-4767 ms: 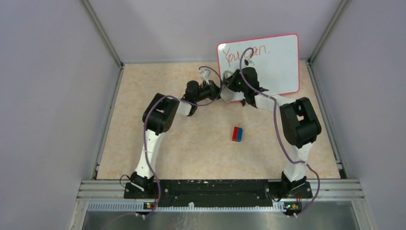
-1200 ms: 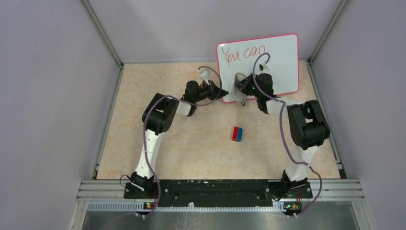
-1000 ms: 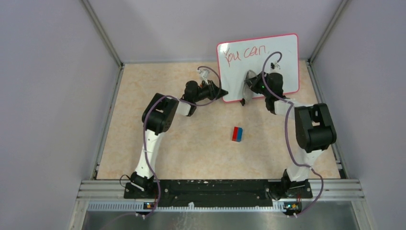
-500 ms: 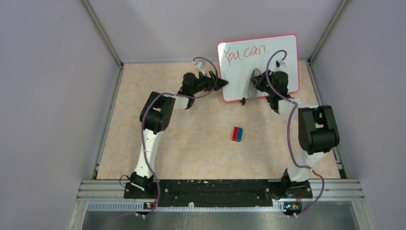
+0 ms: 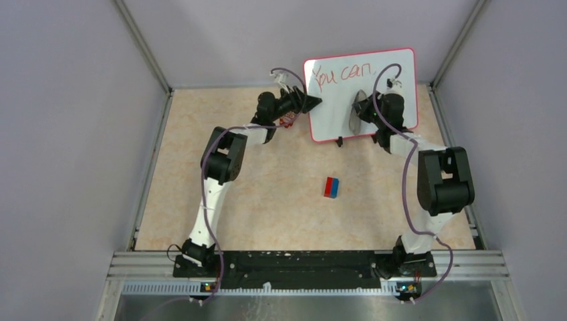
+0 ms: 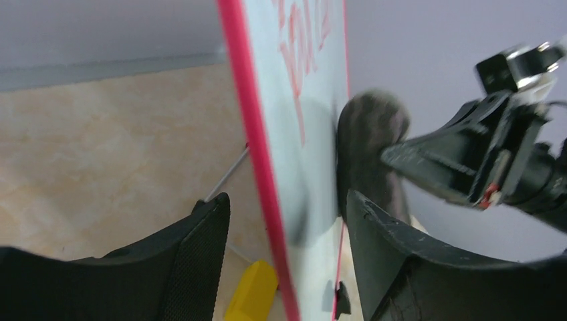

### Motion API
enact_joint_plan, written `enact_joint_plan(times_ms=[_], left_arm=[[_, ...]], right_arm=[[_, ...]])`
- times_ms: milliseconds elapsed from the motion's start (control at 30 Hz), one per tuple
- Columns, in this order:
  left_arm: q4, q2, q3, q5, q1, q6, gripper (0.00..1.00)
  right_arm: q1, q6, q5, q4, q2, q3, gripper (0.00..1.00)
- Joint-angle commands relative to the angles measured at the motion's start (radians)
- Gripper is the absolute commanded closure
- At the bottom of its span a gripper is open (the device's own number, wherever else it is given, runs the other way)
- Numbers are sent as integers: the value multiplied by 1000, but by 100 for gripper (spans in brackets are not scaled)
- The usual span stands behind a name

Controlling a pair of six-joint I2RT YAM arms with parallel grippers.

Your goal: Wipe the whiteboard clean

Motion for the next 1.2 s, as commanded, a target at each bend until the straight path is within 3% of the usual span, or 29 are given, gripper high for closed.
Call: enact_joint_plan(times_ms=[0, 233, 400, 600, 700, 867, 1167], left_arm=[[79, 31, -25, 39, 7, -24, 37], [90, 43, -49, 85, 9, -15, 56], [78, 52, -41, 92, 14, 3, 76], [14, 69, -9, 135, 29, 8, 98], [-14, 69, -1, 150, 29, 4, 100], [-63, 56, -9, 157, 31, -9, 100], [-153, 38, -10, 111, 29, 73, 100]], right_arm=[[-7, -45, 27, -16, -22, 127, 100], [-8, -108, 222, -167, 6, 342, 100], [-26, -106, 308, -248, 84, 552, 100], [-65, -177, 304, -154, 85, 481, 100], [-115, -177, 201, -227, 130, 547, 100], [-168, -209, 170, -280, 164, 564, 100], [-168, -223, -4, -301, 341, 721, 100]])
